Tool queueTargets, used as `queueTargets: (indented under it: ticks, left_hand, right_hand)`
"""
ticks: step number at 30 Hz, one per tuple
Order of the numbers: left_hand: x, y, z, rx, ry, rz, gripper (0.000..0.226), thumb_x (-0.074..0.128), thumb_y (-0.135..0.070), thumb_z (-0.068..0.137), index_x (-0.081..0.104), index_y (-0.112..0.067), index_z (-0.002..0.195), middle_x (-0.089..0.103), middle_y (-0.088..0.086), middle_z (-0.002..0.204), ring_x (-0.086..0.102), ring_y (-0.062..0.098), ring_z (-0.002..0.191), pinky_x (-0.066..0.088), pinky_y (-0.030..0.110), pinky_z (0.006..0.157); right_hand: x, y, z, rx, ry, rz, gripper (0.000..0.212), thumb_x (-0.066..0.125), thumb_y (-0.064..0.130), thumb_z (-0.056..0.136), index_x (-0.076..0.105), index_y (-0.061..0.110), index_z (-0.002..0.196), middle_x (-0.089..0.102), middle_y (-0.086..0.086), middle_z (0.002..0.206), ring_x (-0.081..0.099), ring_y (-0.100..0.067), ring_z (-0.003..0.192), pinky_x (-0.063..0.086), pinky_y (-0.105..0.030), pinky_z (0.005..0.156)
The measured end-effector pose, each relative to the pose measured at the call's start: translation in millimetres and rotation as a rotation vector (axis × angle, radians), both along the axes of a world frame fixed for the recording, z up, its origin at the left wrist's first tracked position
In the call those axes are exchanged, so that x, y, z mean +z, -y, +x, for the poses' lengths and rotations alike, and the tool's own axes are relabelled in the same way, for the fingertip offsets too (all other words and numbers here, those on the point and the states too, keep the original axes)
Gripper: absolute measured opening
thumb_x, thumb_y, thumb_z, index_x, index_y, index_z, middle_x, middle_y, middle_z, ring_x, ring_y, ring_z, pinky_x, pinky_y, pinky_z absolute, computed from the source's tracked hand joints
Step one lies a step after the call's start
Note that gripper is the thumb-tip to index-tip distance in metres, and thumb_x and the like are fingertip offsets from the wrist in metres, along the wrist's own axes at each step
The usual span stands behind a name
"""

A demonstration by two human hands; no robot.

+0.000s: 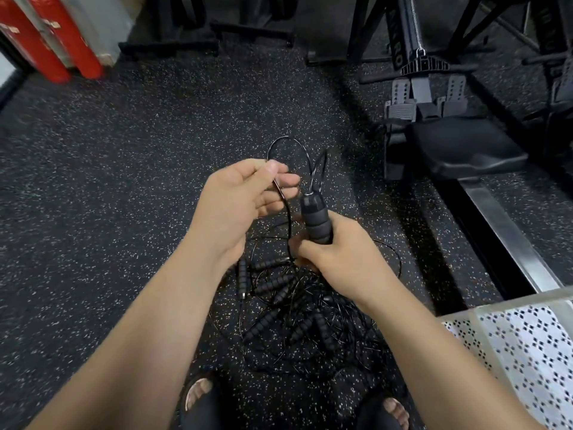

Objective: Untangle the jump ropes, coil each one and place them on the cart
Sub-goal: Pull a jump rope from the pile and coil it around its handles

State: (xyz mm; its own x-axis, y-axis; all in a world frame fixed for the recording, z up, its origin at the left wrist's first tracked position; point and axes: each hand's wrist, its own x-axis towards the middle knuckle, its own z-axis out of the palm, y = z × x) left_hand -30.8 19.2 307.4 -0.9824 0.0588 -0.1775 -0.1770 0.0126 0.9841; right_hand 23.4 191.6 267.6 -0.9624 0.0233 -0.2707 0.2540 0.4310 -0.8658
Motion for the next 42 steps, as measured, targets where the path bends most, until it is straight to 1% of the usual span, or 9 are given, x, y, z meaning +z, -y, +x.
queueTargets:
  ticks: [4,8,18,22,26,30,34,37,42]
  left_hand:
    - [-4,-3,-1,0.011,0.004,0.060,0.022,0.058,-0.021,0.111,0.072,-0.007,0.120,0.083,0.004,0.107,0.078,0.012,0.092,0.058,0.028,0.080]
    - [-8,-7,-3,0.028,0.031,0.113,0.021,0.060,-0.021,0.110,0.073,-0.008,0.121,0.082,0.001,0.103,0.075,0.010,0.087,0.059,0.029,0.082]
    - [-38,-36,20,-0.637,0.136,-0.444,0.051,0.039,-0.082,0.098,0.071,-0.052,0.124,0.071,-0.023,0.135,0.064,0.009,0.129,0.043,0.048,0.120]
    - [-50,-44,20,-0.598,-0.024,-0.637,0.012,0.062,-0.050,0.105,0.070,-0.052,0.114,0.074,-0.027,0.116,0.066,-0.002,0.111,0.052,0.033,0.104]
    - [-48,-45,19,-0.560,-0.061,-0.702,0.014,0.064,-0.043,0.106,0.075,-0.051,0.107,0.078,-0.020,0.106,0.070,0.009,0.101,0.056,0.034,0.096]
    - [-36,-37,17,-0.514,-0.096,-0.667,0.022,0.064,-0.045,0.106,0.072,-0.042,0.086,0.071,-0.010,0.074,0.062,0.024,0.064,0.053,0.038,0.071]
    - [-16,-26,11,-0.391,-0.156,-0.565,0.023,0.060,-0.039,0.108,0.074,-0.031,0.092,0.079,-0.006,0.087,0.074,0.022,0.084,0.063,0.048,0.084]
    - [-5,-21,9,-0.287,-0.155,-0.415,0.021,0.060,-0.029,0.110,0.077,-0.022,0.100,0.082,-0.013,0.096,0.077,0.007,0.086,0.057,0.032,0.079]
    - [4,-9,2,-0.124,-0.136,-0.052,0.021,0.055,-0.020,0.112,0.076,-0.016,0.111,0.082,0.002,0.104,0.071,0.008,0.081,0.052,0.024,0.069]
  right_hand:
    - [5,3,1,0.021,-0.037,0.021,0.021,0.085,0.029,0.088,0.071,0.013,0.086,0.074,-0.010,0.078,0.055,-0.016,0.062,0.049,-0.036,0.066]
    - [18,-3,2,0.013,-0.075,-0.053,0.018,0.082,0.025,0.088,0.071,0.011,0.087,0.074,-0.012,0.074,0.060,-0.017,0.064,0.059,-0.049,0.075]
    - [46,-42,-10,-0.364,-0.237,-0.462,0.011,0.080,0.006,0.092,0.069,0.009,0.092,0.070,-0.008,0.072,0.063,-0.017,0.061,0.051,-0.030,0.057]
    - [48,-52,-10,-0.417,-0.237,-0.527,0.011,0.078,0.007,0.094,0.068,0.009,0.091,0.070,-0.010,0.078,0.063,-0.018,0.065,0.051,-0.029,0.057]
    - [43,-49,-12,-0.398,-0.211,-0.564,0.005,0.077,0.009,0.096,0.075,0.012,0.099,0.074,-0.007,0.085,0.070,-0.018,0.073,0.053,-0.029,0.061]
    - [28,-50,-17,-0.350,-0.139,-0.441,0.019,0.074,0.002,0.090,0.079,0.014,0.105,0.082,-0.008,0.099,0.071,-0.022,0.084,0.058,-0.039,0.075]
    - [8,-43,-13,-0.190,0.010,-0.192,0.021,0.076,0.008,0.084,0.080,0.021,0.099,0.082,-0.005,0.094,0.071,-0.027,0.087,0.061,-0.052,0.089]
    - [1,-30,-10,-0.109,0.057,-0.152,0.015,0.078,0.010,0.085,0.078,0.016,0.099,0.075,-0.011,0.084,0.058,-0.021,0.074,0.048,-0.043,0.077]
    - [-1,-9,-6,-0.009,0.075,-0.163,0.010,0.085,0.023,0.089,0.083,0.019,0.098,0.082,-0.004,0.094,0.071,-0.018,0.084,0.051,-0.037,0.086]
